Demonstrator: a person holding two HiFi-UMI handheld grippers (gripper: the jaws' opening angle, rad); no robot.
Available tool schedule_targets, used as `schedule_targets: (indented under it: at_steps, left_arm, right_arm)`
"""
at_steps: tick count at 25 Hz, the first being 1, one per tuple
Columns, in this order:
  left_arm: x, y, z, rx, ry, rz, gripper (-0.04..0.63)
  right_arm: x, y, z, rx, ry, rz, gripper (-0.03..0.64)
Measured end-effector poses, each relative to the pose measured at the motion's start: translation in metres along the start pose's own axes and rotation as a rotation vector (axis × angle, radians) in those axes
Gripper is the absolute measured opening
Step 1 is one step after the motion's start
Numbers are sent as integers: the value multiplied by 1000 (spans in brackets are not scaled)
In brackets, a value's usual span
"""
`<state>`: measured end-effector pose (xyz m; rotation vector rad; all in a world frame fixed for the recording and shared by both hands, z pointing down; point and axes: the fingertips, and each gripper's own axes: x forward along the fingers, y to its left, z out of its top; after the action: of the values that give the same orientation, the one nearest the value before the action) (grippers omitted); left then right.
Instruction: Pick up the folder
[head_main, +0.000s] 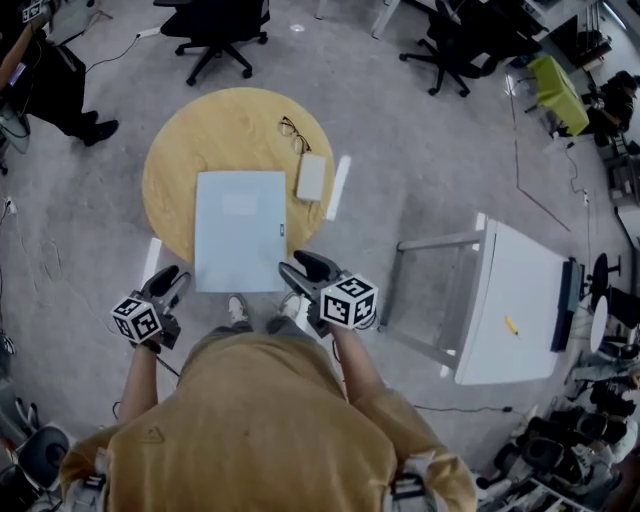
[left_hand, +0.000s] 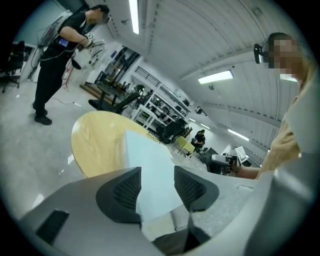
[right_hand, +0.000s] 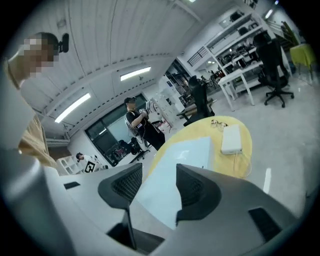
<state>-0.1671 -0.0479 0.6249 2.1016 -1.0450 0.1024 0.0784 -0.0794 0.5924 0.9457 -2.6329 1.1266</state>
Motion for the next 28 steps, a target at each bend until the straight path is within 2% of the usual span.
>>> schedule_targets:
  at_steps: [1, 3, 5, 15, 23, 28]
  left_arm:
    - [3, 3, -5, -47, 13, -18, 203]
    - [11, 10, -15, -155, 30, -57, 286]
    - [17, 18, -22, -218, 42, -68, 344]
    - [32, 55, -65, -309, 137, -48, 419]
    - [46, 44, -77, -398, 218, -119, 430]
    - [54, 47, -84, -451, 236, -148, 430]
  right_arm:
    - [3, -5, -9, 43, 17, 17, 208]
    - [10, -15, -29, 103, 72, 34, 277]
    - [17, -25, -49, 120, 137, 25, 297]
    - [25, -57, -97, 277, 218, 10, 343]
    - [33, -70, -128, 322, 321, -5, 359]
    - [37, -75, -140, 506, 303, 42, 368]
